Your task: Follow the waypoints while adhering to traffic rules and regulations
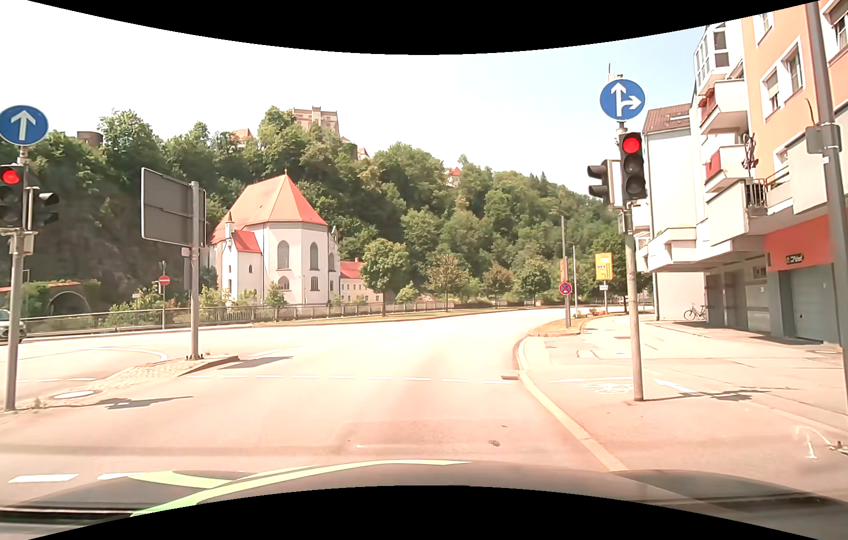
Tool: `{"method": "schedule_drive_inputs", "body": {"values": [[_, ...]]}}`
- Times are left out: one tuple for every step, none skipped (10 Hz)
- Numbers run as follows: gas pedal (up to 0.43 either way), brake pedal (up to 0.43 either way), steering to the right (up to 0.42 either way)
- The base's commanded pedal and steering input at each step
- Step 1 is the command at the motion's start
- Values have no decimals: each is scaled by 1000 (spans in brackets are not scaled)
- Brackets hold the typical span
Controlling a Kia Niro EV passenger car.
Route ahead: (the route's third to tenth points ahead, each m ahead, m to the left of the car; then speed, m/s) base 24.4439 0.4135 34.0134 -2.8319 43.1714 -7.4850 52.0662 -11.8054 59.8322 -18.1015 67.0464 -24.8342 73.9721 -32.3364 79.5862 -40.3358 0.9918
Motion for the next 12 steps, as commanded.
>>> {"method": "schedule_drive_inputs", "body": {"values": [[0,274,45],[0,268,43],[0,262,41],[0,256,40],[0,250,40],[0,244,40],[0,232,40],[0,220,41],[0,232,40],[0,244,40],[0,256,41],[0,268,40]]}}
